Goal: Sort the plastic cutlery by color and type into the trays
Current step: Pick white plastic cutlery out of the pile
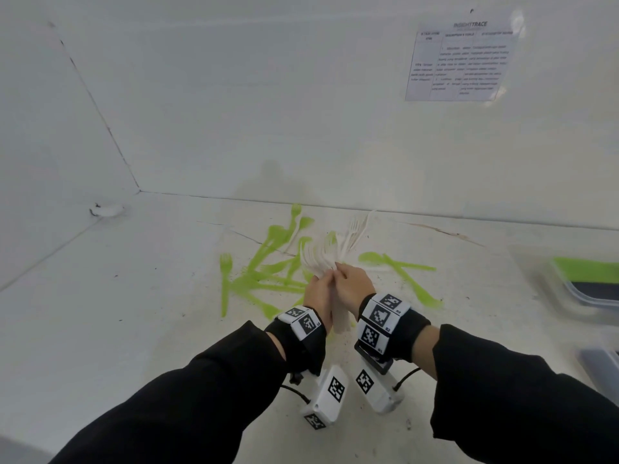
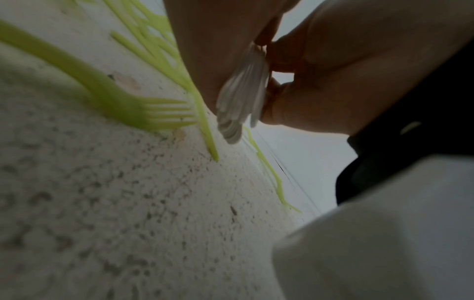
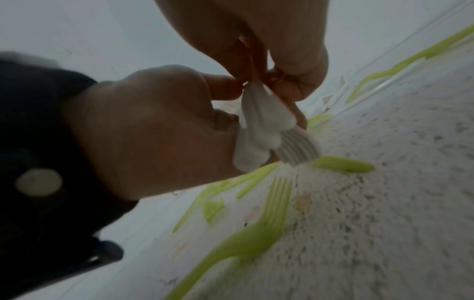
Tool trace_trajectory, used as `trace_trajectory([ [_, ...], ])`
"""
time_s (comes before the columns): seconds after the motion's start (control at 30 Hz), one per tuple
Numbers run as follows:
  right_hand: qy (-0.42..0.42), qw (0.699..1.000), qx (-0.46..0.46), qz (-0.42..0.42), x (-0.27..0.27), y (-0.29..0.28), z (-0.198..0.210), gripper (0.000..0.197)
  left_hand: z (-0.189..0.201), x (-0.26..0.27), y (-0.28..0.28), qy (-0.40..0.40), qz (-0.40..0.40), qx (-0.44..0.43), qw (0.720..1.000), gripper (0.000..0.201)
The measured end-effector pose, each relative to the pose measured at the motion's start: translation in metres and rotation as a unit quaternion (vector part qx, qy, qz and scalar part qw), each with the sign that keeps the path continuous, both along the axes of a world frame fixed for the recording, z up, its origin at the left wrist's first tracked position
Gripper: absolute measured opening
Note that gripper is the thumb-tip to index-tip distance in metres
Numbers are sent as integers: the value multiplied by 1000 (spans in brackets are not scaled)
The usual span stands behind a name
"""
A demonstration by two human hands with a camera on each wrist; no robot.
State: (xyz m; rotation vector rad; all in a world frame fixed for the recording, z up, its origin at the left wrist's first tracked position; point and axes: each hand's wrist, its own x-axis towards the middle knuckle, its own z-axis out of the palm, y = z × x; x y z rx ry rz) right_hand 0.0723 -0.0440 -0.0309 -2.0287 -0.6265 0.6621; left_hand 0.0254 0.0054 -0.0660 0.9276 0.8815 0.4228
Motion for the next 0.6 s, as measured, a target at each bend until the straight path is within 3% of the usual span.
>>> trace_trajectory([
  [0.2, 9, 999, 42, -16, 6, 13, 1, 27, 15, -18, 10, -16, -40, 32, 999, 29],
  [0.43, -12, 998, 58, 34, -4, 39, 2, 22, 23, -35, 35, -28, -12, -5, 1000, 27],
  [0.6, 50, 992, 43, 104, -8, 71, 12, 20, 25, -45, 62, -44, 49, -2, 998, 22],
])
